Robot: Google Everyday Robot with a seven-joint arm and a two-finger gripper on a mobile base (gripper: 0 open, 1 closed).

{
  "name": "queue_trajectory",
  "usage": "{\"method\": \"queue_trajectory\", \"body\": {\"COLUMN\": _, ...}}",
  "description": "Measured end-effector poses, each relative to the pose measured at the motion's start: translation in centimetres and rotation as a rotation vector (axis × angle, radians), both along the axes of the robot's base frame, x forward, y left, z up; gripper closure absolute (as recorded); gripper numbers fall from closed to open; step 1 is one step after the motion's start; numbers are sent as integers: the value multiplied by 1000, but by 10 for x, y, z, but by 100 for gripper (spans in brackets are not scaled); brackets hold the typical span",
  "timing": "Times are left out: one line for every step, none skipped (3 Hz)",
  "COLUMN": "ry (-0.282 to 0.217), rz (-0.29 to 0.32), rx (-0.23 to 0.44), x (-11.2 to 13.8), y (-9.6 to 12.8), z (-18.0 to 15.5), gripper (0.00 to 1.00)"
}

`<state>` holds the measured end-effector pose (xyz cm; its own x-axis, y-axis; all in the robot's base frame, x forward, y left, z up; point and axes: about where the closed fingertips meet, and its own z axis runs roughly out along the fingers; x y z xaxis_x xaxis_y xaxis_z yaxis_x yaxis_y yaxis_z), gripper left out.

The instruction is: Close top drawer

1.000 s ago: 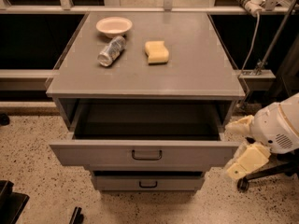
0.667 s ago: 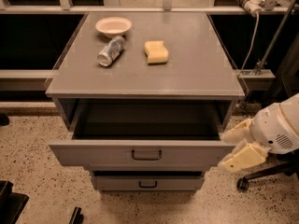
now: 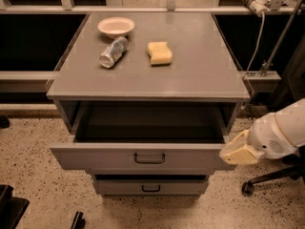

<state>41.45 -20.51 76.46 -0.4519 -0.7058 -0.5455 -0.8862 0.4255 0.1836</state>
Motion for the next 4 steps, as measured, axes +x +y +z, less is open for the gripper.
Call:
{"method": "queue_trajectory", "body": {"ry": -27, "rz": -72, "rx": 22, "x": 25, "y": -13, "z": -48, "gripper": 100}}
{"method": "queue_trajectory", "body": {"ry": -94, "rz": -177, "rx": 29, "x": 30, "y": -27, "z": -81, "gripper": 100}}
{"method": "queue_trajectory", "body": {"ry": -186, "rz": -257, "rx": -1, "x": 45, "y": -36, "z": -101, "gripper": 100}}
{"method": "queue_trajectory", "body": {"ry": -230, "rz": -285, "rx": -17, "x": 59, "y": -38, "z": -106, "gripper": 100}}
